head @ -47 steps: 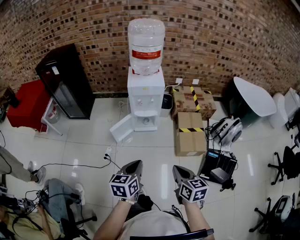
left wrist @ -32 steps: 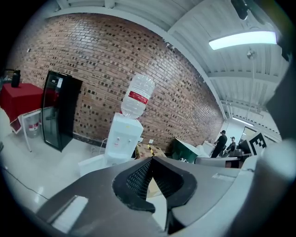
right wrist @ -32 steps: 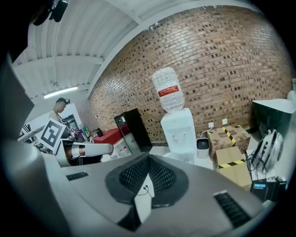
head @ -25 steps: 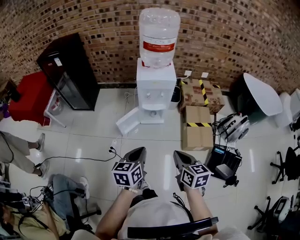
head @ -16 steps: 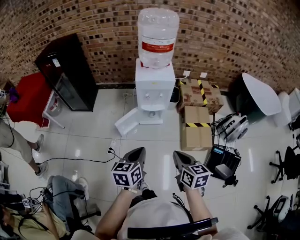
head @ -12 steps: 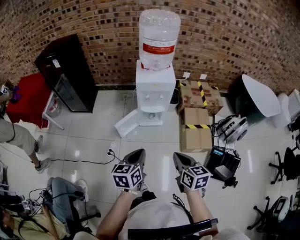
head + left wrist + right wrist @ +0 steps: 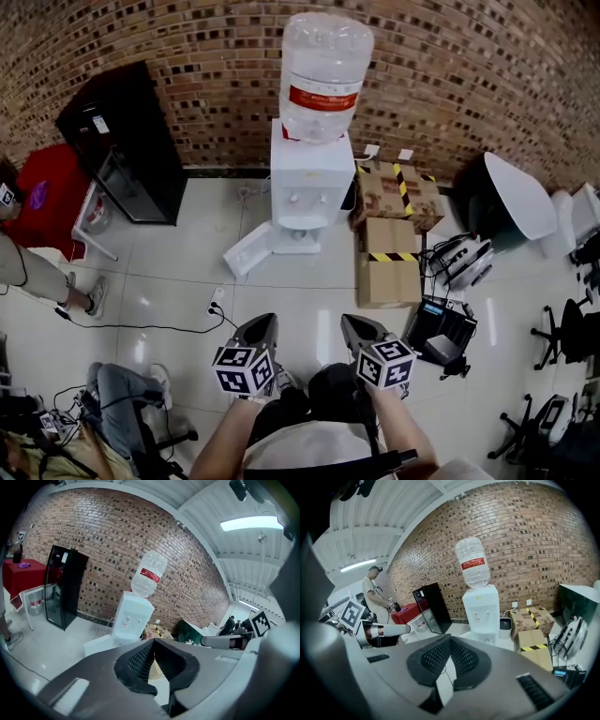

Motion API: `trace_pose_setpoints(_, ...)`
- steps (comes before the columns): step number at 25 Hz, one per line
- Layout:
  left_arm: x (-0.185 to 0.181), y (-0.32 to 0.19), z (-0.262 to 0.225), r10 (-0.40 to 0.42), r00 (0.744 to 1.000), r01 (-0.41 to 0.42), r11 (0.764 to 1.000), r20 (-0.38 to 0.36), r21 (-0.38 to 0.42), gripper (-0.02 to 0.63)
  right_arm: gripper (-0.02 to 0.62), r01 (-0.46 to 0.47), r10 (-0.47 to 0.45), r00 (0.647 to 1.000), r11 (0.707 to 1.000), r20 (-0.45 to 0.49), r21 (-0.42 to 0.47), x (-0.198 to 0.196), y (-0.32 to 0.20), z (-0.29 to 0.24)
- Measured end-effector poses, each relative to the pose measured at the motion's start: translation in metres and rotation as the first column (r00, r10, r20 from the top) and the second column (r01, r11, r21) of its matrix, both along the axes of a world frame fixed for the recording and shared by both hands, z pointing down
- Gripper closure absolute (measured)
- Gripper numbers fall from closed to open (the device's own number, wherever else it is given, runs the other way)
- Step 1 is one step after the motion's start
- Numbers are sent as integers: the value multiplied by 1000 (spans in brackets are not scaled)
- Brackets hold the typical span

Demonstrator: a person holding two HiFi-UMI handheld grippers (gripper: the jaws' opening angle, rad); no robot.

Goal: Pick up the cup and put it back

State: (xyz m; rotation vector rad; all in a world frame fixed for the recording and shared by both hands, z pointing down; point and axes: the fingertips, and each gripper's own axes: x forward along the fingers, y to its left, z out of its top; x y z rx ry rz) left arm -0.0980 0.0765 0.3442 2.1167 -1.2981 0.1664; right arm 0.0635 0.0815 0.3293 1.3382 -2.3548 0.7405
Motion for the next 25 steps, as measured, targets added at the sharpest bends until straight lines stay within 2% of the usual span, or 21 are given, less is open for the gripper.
trace_pose_setpoints(6,-1,-29,40,1,1000,0,999,25,-48,606,584,12,-12,999,1000,-34,-24,2,-40,33)
trace_pose_setpoints(13,13,-96,118,-2,997,7,998,71,-70,604,584,44,-45,998,998,-43,-34,12,-112,112)
trace_pose_setpoints(22,56,-219,289,-9,988,18,998,155,-60,577,584,61,-61,997,998,-41,-2,47,-226,242)
trace_pose_setpoints(25,69,-259,353,1,981,6,999,194,-36,493,584,70,-69,997,997,-41,30,56,-256,291)
